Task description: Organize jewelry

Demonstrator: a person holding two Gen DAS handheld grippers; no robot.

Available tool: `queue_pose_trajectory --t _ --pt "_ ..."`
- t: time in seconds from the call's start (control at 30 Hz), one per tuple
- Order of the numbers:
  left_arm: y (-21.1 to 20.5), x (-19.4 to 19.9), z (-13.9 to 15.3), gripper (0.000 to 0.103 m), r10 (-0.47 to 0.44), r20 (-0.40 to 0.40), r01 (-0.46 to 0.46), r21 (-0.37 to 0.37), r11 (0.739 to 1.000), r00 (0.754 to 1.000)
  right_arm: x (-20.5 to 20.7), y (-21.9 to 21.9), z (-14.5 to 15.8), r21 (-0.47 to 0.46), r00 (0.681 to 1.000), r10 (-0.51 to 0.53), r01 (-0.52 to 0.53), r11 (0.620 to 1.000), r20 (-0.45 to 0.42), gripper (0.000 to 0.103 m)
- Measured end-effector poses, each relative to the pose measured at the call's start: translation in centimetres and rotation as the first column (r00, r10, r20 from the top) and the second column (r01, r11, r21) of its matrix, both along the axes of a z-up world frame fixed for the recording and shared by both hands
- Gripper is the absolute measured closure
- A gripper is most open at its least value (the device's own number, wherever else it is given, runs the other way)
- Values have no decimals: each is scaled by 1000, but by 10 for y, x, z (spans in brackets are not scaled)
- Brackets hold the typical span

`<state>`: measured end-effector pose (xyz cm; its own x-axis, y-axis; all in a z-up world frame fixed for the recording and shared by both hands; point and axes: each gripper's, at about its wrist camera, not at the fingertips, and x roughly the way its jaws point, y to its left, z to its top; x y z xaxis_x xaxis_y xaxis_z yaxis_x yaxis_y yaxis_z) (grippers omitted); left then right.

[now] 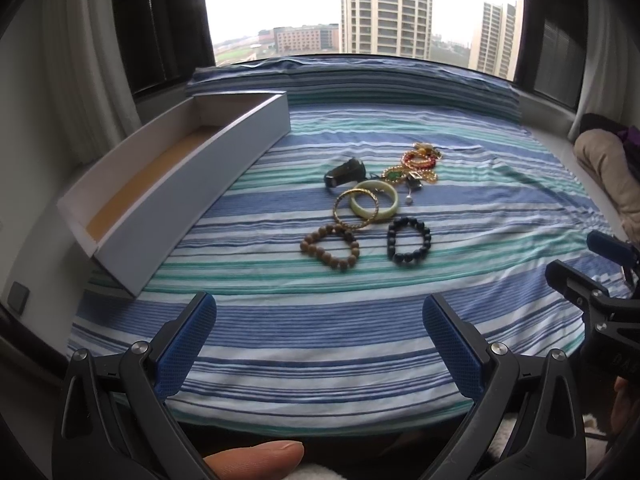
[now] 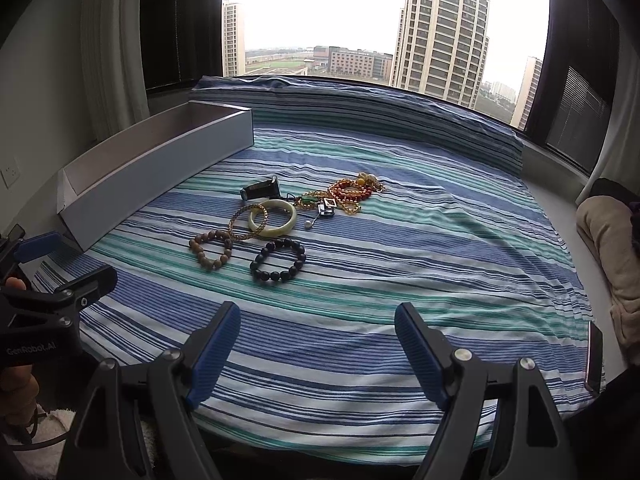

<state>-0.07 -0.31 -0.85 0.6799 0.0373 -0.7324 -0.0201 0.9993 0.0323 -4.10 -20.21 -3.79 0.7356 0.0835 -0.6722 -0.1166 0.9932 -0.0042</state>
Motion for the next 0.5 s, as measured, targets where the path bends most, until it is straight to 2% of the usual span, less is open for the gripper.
queue_pose_trajectory --t 0.5 --pt "-5 2 -4 0 -14 -25 14 10 1000 1000 -1 -2 -1 5 1000 -4 4 1000 -3 22"
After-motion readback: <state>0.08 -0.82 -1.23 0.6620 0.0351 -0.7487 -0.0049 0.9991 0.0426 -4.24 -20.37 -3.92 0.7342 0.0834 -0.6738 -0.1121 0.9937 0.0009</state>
